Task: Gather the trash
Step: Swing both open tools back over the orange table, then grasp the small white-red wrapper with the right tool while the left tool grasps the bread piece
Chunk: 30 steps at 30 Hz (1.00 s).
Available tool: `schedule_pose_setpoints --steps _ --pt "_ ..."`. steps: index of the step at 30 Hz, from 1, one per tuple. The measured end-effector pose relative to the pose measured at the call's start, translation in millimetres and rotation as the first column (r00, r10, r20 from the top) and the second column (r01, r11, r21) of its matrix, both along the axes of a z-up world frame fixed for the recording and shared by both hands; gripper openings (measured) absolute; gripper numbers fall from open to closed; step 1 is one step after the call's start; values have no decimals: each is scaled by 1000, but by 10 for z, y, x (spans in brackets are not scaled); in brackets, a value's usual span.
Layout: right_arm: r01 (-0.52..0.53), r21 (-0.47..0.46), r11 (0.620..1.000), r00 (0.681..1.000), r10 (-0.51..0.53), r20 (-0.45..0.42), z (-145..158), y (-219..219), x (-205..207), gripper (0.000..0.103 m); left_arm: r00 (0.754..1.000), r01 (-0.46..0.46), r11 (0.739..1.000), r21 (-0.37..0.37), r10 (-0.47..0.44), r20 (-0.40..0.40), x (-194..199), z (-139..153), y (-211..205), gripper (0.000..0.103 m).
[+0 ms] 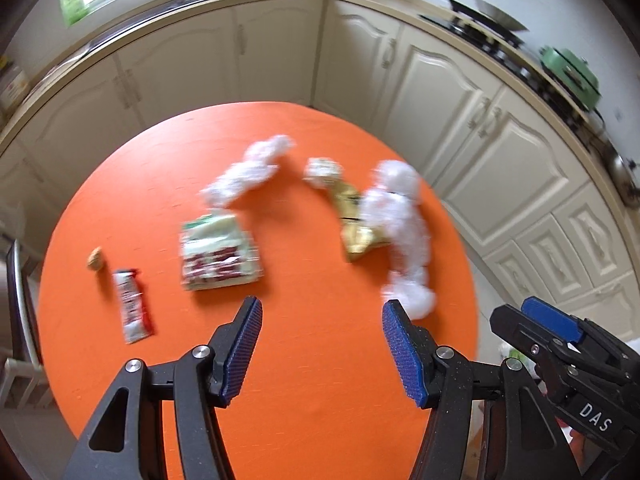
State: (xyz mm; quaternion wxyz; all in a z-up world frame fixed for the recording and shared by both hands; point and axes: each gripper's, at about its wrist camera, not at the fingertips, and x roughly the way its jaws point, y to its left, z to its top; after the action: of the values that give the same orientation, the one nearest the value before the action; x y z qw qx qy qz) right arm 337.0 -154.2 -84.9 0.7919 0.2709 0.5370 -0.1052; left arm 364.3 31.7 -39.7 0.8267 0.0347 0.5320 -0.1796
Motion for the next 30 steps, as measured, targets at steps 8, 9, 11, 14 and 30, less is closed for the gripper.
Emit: schedule_pose_setpoints --steps 8,9,11,14,30 --pt "-171 -4 985 985 170 -32 -96 750 627 61 977 -209 977 -37 207 -44 212 30 1125 58" --pt "-191 -3 981 981 191 -38 -124 842 712 64 973 -226 973 -38 223 -55 314 6 1194 58" --pt "-221 -2 975 974 220 -48 -171 986 838 65 963 -261 964 -46 257 -84 374 -27 1407 58" --pt "-270 13 963 961 270 -61 -261 1204 1044 65 944 -319 946 -50 313 -104 469 -57 1728 58" --pt "-520 38 853 843 520 -139 -703 2536 1989 59 865 -479 877 -16 469 -178 558 -398 2900 58"
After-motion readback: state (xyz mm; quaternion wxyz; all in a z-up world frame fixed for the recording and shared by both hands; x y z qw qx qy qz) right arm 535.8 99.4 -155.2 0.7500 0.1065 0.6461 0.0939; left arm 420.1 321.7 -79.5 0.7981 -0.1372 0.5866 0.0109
